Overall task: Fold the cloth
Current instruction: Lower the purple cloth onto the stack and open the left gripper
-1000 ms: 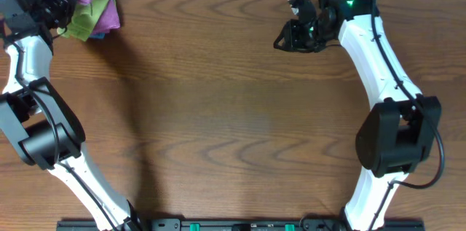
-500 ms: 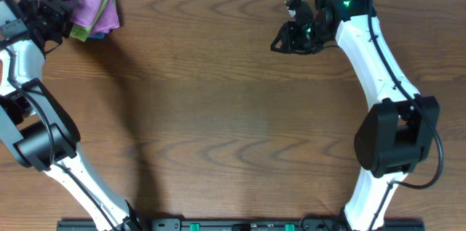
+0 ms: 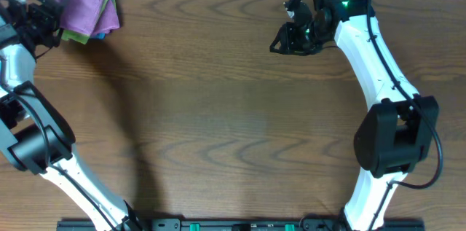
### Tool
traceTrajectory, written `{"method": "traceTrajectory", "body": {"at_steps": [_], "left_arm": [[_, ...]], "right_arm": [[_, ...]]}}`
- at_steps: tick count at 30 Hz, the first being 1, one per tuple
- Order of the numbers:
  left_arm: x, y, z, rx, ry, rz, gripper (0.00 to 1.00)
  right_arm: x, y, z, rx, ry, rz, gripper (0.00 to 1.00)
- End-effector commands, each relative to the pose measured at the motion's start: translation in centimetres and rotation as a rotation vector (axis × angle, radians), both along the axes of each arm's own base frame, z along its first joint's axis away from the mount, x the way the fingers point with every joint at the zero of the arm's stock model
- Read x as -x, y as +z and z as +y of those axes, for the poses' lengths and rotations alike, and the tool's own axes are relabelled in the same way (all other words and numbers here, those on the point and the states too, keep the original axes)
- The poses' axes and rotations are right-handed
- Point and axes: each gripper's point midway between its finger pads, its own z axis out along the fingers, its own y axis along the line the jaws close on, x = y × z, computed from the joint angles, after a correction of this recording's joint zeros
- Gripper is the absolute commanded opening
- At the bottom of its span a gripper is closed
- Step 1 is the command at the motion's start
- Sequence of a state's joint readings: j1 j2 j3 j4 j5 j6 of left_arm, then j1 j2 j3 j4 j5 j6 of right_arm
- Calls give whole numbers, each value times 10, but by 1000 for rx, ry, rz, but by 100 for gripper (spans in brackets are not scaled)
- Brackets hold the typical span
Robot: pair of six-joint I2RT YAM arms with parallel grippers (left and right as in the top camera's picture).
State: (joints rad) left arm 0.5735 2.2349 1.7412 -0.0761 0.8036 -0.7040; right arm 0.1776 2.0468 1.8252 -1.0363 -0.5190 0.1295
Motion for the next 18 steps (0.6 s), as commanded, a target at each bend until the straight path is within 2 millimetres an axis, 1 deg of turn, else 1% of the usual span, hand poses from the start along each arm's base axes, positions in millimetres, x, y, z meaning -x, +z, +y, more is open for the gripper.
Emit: {"method": "traceTrajectory", "body": {"at_steps": [1,7,10,13,14,15,16,18], "left_arm": [[4,-4,18,-18,29,-2,95],[8,0,37,-41,64,-17,95],[9,0,40,-48,73,-17,95],[9,4,38,-46,51,-34,96],[9,9,37,-47,40,-45,96],[9,16,35,-56,24,-63,96],[9,24,35,-70,14,-80,96],[13,49,39,-127,10,-118,96]], "right_arm": [[2,17,8,-10,8,-32,30],[2,17,9,-10,11,-35,30],[2,17,9,-10,11,-35,30],[2,17,9,-10,11,-34,31],[2,17,9,-10,11,-34,31],[2,17,9,-10,10,-33,34],[2,17,9,-10,10,-33,39],[2,16,7,2,7,-33,47]]}}
